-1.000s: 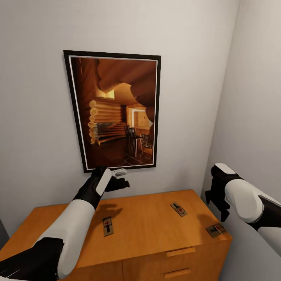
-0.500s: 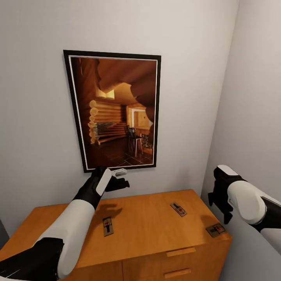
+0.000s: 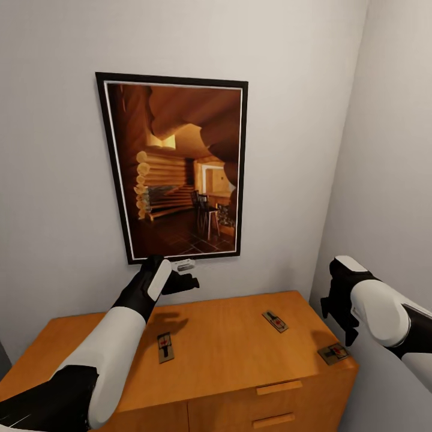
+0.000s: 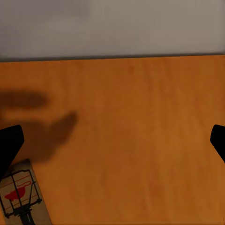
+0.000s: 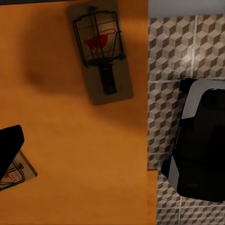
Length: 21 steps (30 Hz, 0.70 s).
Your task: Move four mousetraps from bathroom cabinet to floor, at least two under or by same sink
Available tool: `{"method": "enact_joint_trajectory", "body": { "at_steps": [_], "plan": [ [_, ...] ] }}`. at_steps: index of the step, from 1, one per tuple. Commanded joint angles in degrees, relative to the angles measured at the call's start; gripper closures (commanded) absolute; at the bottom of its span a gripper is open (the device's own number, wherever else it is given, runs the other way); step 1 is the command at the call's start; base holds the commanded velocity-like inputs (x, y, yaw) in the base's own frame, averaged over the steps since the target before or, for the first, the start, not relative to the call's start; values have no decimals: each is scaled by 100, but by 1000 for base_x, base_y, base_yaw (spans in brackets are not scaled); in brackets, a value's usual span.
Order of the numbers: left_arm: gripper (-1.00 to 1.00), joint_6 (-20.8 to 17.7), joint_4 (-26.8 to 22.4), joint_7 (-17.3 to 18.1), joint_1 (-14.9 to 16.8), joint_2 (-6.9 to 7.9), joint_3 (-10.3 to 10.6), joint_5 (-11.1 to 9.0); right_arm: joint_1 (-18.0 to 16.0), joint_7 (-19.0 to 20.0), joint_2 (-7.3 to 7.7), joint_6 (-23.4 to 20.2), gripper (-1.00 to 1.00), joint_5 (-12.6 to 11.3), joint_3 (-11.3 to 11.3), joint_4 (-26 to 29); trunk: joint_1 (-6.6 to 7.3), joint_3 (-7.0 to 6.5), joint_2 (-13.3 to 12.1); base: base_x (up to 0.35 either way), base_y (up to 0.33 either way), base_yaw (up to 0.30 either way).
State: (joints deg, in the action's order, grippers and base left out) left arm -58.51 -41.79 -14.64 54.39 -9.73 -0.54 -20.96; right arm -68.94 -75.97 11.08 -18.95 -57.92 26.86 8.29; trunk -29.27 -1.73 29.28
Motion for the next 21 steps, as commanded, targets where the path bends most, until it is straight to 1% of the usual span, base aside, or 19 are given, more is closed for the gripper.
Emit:
{"method": "enact_joint_trajectory", "body": {
  "at_steps": [1,21],
  "plan": [
    [-100,-16,-4,-56,1,-2,-6,-60,1,-26,4,-59,-100,-53,-42,6,-24,21,46,0,0,0],
    [-100,-20,-13,-39,1,-2,0,-58,3,-15,8,-63,-100,-53,-49,6,-464,380,848,0,0,0]
  ]
}}
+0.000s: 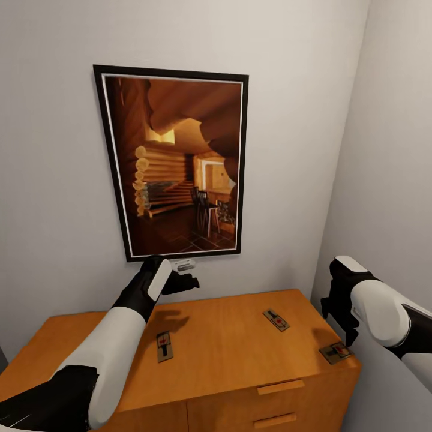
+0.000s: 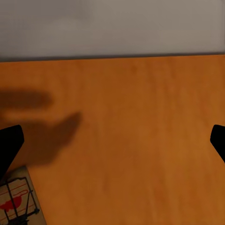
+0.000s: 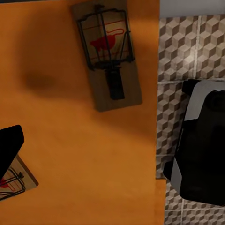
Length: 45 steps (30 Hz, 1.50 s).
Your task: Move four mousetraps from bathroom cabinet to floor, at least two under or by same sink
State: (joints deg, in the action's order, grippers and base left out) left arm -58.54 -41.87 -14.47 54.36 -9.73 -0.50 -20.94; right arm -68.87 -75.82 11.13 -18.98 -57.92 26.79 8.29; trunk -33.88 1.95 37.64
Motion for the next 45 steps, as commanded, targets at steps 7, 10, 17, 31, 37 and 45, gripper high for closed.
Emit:
{"method": "enact_joint_trajectory", "body": {
  "at_steps": [7,10,17,31,37,45],
  "plan": [
    [-100,-17,-6,-50,5,-2,-5,-60,-3,-30,3,-62,-100,-47,-42,6,-157,138,292,0,0,0],
    [-100,-17,-8,-49,5,-1,-5,-59,-3,-25,2,-62,-100,-45,-42,6,-222,192,413,0,0,0],
    [-100,-17,-12,-48,5,-2,-4,-59,-3,-22,-2,-62,-100,-43,-43,6,-376,317,693,0,0,0],
    [-100,-17,-14,-42,5,-2,-3,-59,-3,-21,-5,-60,-100,-29,-43,6,-684,569,1255,0,0,0],
    [-100,-17,-14,-40,5,1,-3,-59,-3,-21,-11,-56,-100,-22,-48,6,-815,676,1496,0,0,0],
    [-100,-17,-14,-39,6,3,-3,-59,-3,-17,-14,-57,-100,-15,-50,6,-991,820,1816,0,0,0]
  ]
}}
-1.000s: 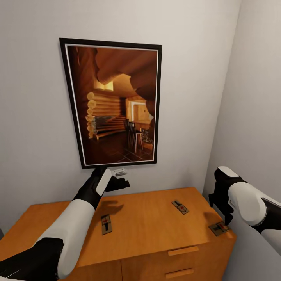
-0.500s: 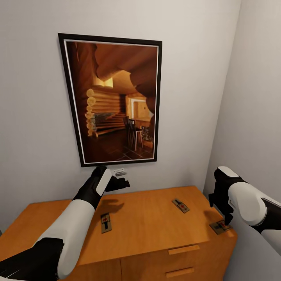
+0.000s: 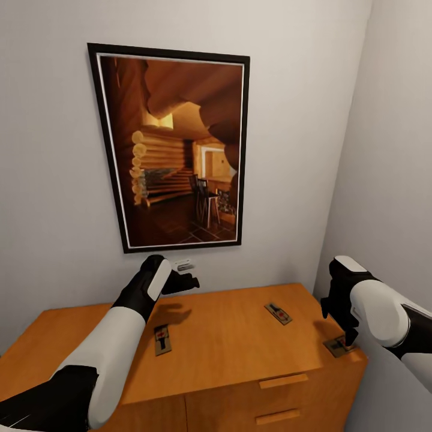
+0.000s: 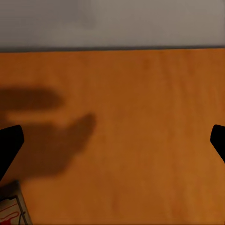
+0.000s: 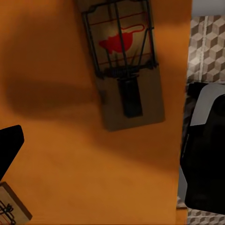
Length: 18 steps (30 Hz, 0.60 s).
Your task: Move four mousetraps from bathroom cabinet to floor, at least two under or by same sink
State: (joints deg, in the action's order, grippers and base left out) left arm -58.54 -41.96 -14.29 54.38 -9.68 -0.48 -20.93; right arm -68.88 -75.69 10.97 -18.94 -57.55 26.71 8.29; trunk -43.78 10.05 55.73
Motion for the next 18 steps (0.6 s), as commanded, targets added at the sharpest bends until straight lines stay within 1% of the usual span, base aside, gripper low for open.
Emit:
{"method": "enact_joint_trajectory", "body": {
  "at_steps": [1,18],
  "plan": [
    [-100,-17,-5,-57,4,-2,-5,-61,-3,-27,3,-60,-100,-53,-42,6,-23,27,48,0,0,0],
    [-100,-17,-5,-57,5,-1,-5,-61,-3,35,1,-57,-100,-57,-43,6,-397,333,730,0,0,0]
  ]
}}
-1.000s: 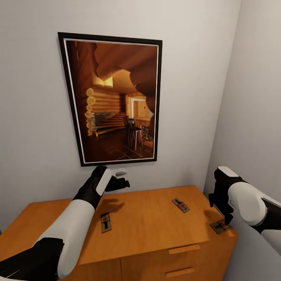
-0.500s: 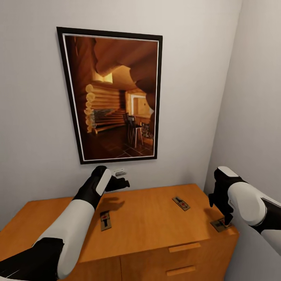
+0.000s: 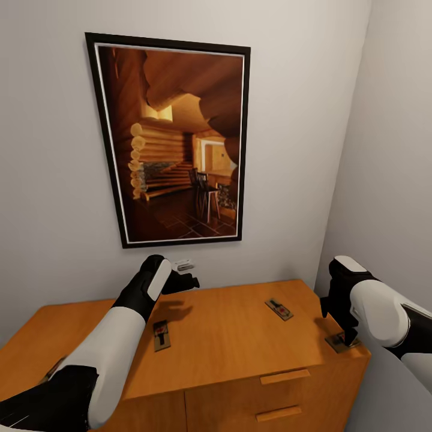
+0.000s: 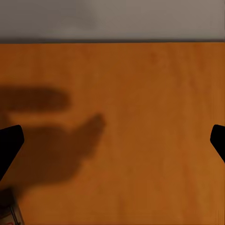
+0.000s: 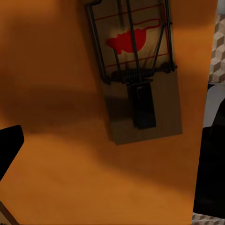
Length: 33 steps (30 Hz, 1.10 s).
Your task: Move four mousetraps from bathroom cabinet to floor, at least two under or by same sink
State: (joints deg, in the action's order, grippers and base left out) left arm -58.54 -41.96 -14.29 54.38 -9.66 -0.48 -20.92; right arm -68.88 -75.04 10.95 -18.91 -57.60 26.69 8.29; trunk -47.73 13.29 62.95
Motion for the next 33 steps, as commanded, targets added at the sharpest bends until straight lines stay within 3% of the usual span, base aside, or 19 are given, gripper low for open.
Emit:
{"method": "enact_joint_trajectory", "body": {
  "at_steps": [1,16,33],
  "plan": [
    [-100,-17,-5,-57,4,-2,-5,-61,-3,-27,3,-60,-100,-53,-41,6,-23,27,47,0,0,0],
    [-100,-17,-5,-57,2,-2,-5,-61,-3,-26,4,-63,-100,-58,-35,4,-353,296,649,0,0,0],
    [-100,-17,-5,-57,2,-1,-5,-61,-3,-28,10,-65,-100,-51,-34,-79,-353,296,649,0,0,0]
  ]
}}
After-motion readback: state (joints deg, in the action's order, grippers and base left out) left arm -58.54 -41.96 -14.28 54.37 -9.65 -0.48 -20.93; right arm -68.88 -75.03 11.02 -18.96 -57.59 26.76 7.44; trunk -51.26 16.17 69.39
